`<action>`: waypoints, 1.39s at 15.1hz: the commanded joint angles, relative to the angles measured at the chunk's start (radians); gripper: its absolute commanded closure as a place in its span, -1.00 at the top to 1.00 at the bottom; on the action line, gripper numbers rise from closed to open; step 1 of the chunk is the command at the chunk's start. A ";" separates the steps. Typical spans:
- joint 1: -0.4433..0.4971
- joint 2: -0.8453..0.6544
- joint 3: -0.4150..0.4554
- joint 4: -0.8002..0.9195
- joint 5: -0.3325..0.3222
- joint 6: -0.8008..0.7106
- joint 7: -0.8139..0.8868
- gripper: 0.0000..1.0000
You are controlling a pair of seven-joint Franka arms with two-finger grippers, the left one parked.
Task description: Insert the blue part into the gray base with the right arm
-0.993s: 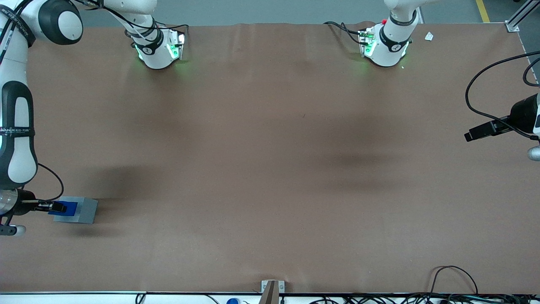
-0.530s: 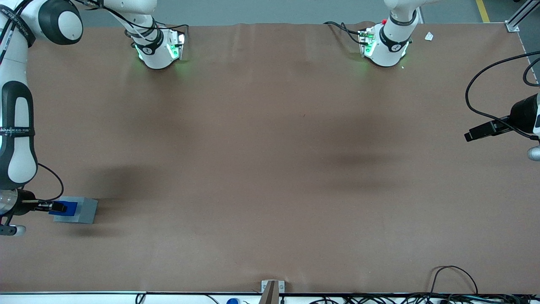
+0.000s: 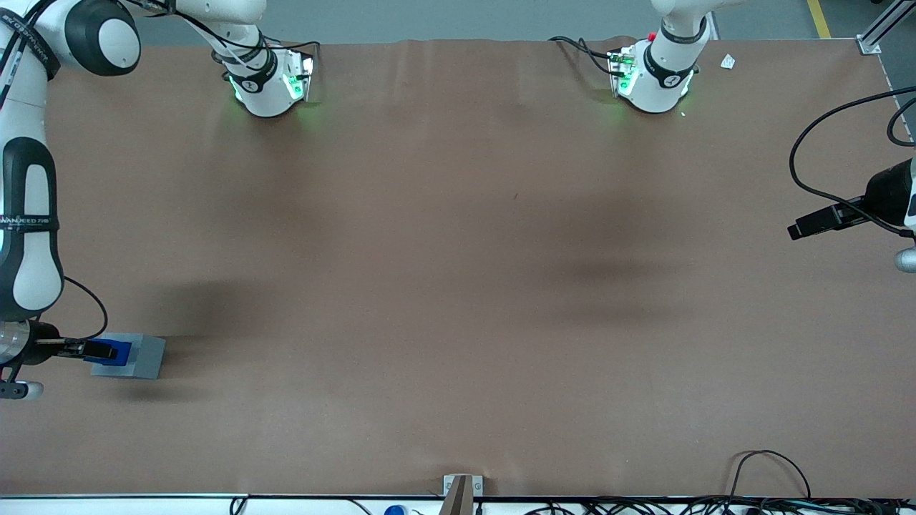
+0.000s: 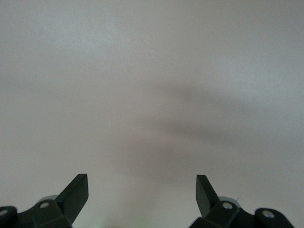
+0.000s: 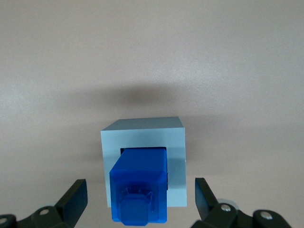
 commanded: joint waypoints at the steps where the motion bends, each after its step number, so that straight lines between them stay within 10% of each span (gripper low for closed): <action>1: -0.013 -0.016 0.011 -0.012 0.009 -0.005 -0.001 1.00; 9: 0.029 -0.150 0.014 -0.008 -0.105 -0.228 -0.002 1.00; 21: 0.142 -0.568 0.019 -0.006 -0.091 -0.725 0.013 1.00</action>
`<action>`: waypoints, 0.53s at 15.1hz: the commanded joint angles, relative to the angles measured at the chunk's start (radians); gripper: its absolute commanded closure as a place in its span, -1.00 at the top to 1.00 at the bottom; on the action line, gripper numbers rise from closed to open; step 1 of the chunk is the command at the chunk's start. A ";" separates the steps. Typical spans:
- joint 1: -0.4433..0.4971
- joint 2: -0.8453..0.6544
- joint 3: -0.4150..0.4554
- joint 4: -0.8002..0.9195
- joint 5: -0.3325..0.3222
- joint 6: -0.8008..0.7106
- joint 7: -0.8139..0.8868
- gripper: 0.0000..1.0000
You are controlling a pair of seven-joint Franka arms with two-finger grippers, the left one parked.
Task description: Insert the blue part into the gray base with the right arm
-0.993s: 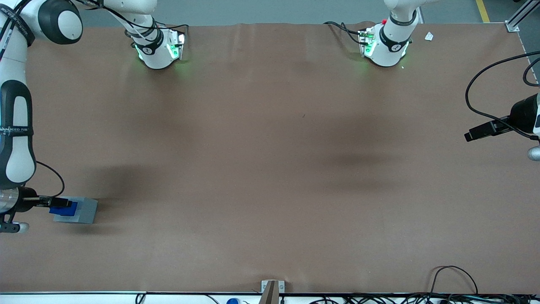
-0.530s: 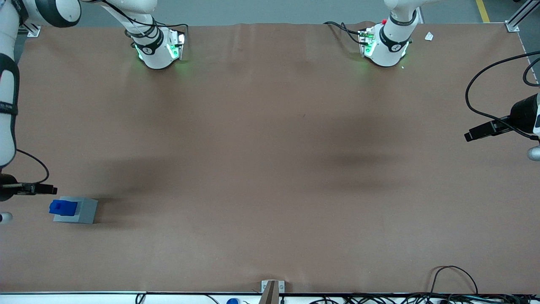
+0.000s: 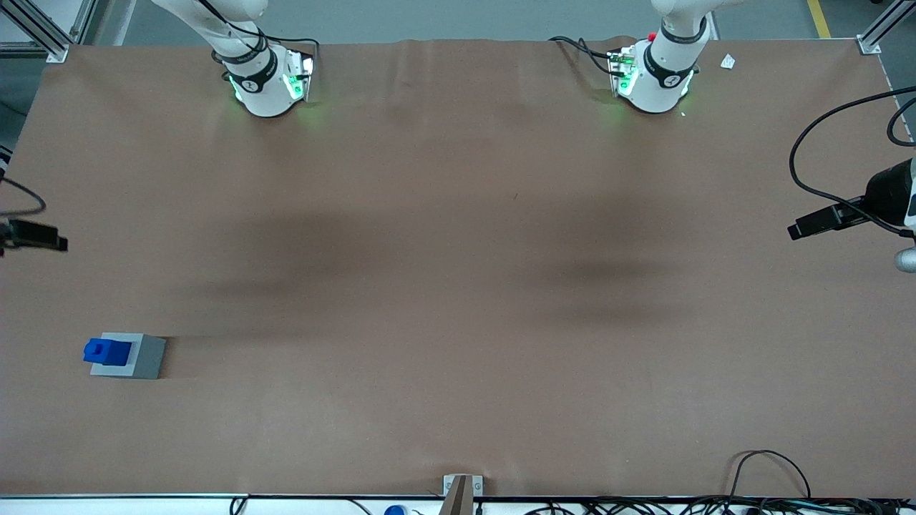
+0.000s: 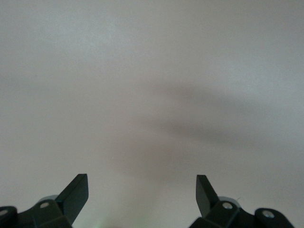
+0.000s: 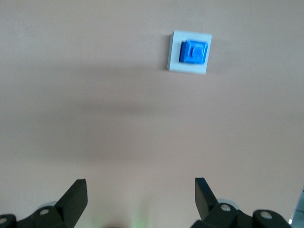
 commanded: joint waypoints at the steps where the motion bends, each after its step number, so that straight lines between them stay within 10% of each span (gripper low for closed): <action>1: 0.023 -0.128 0.000 -0.055 -0.005 -0.063 0.010 1.00; 8: 0.049 -0.302 0.000 -0.234 0.009 -0.039 0.025 1.00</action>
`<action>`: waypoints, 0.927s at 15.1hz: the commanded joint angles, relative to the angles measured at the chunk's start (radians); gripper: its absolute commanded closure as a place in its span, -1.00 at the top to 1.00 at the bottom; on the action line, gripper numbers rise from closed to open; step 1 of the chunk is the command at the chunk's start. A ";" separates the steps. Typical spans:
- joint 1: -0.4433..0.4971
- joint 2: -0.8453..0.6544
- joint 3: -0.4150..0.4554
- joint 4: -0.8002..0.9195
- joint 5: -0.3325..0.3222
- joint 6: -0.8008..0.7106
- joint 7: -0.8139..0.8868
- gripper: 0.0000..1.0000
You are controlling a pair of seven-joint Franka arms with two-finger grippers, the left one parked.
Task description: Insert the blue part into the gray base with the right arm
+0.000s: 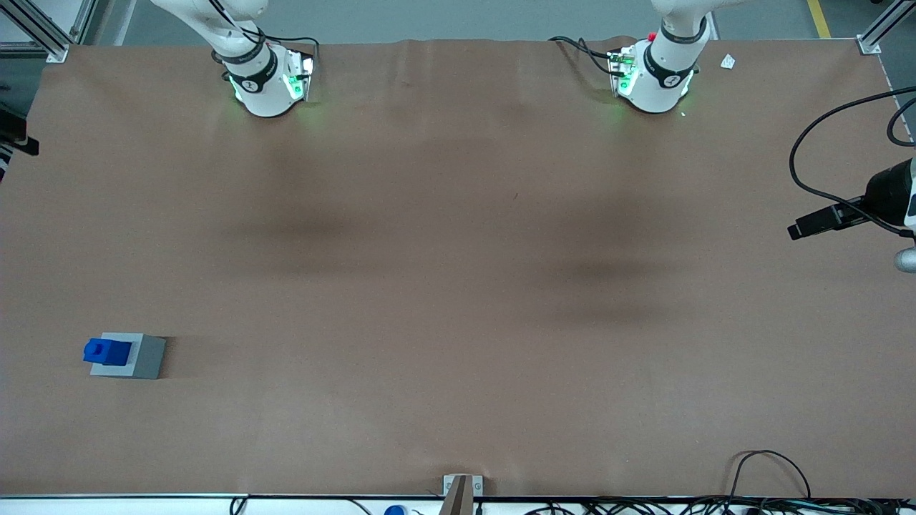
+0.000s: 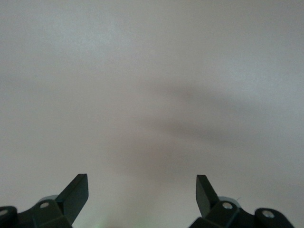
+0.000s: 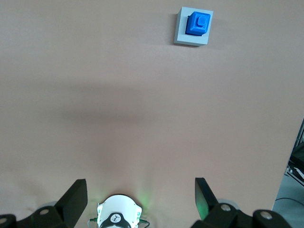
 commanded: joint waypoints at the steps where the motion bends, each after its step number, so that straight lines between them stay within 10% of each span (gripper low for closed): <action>1: 0.039 -0.054 -0.003 -0.109 0.004 0.062 0.053 1.00; 14: 0.079 -0.149 -0.006 -0.281 0.004 0.186 0.111 1.00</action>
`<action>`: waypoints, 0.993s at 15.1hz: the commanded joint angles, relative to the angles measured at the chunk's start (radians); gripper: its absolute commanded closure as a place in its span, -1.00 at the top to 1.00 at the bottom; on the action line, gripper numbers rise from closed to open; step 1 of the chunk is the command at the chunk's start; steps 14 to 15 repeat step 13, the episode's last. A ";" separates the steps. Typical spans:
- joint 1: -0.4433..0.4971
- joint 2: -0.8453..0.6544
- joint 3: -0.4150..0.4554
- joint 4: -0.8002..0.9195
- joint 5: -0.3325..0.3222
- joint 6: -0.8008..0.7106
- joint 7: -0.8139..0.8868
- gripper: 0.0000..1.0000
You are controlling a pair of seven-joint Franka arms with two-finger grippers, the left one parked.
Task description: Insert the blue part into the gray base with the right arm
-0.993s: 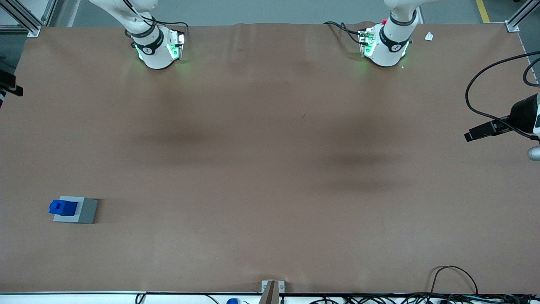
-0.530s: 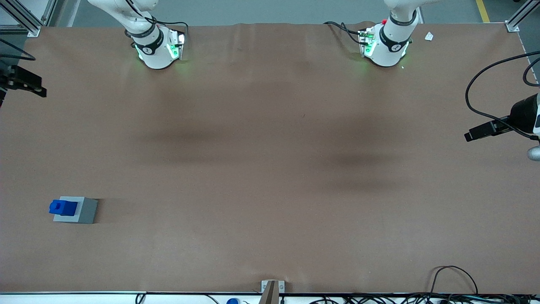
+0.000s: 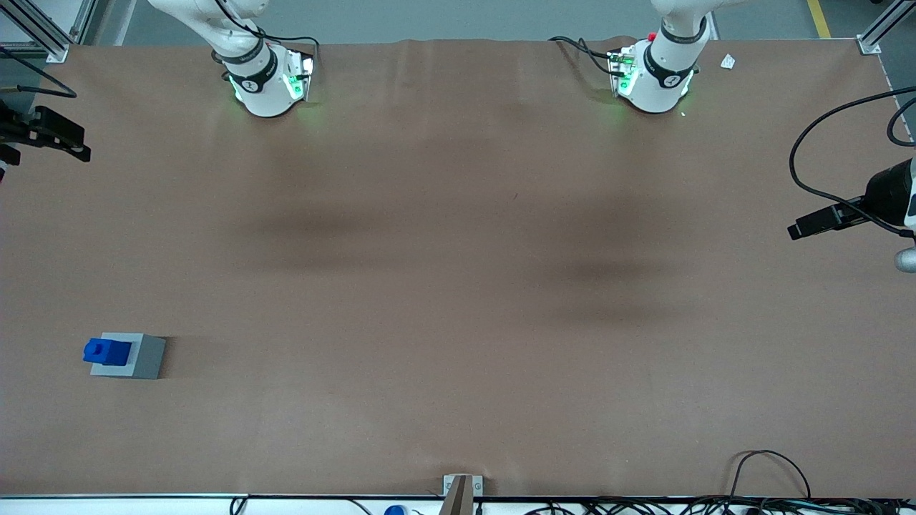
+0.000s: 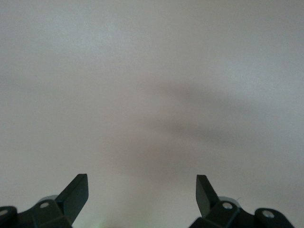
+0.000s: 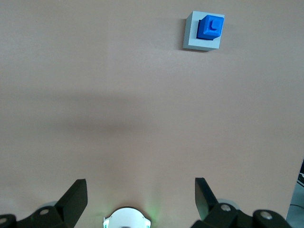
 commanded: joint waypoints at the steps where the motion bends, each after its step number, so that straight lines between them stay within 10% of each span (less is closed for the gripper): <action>1: 0.001 -0.034 0.001 -0.051 0.004 0.030 0.012 1.00; 15: 0.004 -0.079 0.004 -0.126 0.011 0.081 0.021 1.00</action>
